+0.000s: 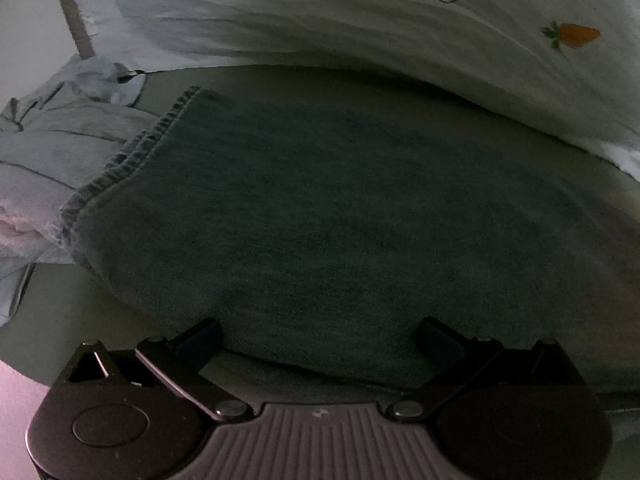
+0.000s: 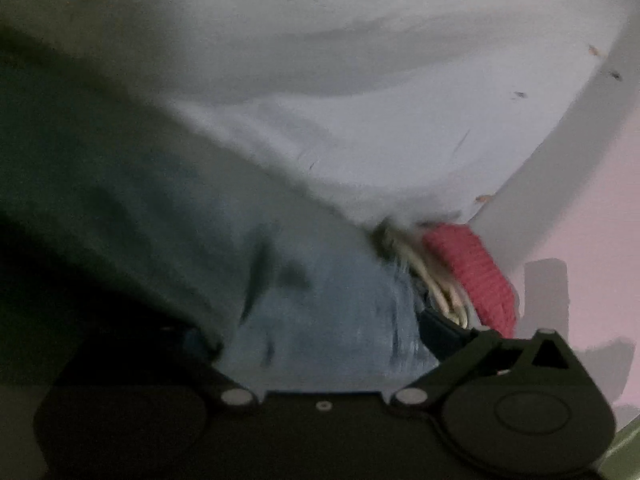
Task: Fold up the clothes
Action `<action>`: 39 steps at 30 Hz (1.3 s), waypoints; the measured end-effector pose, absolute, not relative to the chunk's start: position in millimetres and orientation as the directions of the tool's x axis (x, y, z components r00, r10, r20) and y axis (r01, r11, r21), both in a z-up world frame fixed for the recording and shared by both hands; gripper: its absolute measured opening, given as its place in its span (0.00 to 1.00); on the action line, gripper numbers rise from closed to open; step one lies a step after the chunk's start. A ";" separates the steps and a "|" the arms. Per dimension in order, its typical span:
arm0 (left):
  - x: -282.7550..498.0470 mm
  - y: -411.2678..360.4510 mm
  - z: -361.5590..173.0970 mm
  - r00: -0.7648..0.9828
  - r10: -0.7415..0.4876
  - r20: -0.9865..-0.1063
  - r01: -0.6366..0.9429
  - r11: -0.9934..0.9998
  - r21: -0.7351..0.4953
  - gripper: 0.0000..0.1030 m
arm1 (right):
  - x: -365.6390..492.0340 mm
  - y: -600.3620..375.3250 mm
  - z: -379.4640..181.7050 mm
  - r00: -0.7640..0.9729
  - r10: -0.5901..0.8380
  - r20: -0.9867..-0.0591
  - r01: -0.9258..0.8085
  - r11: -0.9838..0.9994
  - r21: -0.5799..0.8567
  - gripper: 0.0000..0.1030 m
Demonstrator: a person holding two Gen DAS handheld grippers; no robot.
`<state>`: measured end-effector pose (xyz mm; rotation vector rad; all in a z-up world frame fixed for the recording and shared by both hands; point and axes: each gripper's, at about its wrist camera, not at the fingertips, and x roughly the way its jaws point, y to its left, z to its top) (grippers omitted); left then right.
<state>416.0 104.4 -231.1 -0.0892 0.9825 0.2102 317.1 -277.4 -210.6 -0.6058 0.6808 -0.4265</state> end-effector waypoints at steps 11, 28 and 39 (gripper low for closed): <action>382.5 197.3 -216.1 0.508 0.172 -0.844 -0.549 0.819 -0.164 1.00 | 322.7 -276.4 -232.8 0.624 -0.552 -0.552 0.134 0.772 -0.621 0.99; 408.7 220.6 -150.2 0.580 0.408 -0.705 -0.607 0.794 -0.039 0.03 | 313.8 -263.2 -212.7 0.676 -0.584 -0.449 0.129 0.693 -0.709 0.99; 413.2 244.5 -201.5 0.438 0.479 -0.760 -0.614 0.778 0.137 0.20 | 316.7 -277.5 -223.2 0.554 -0.359 -0.751 -0.065 0.881 -0.468 0.95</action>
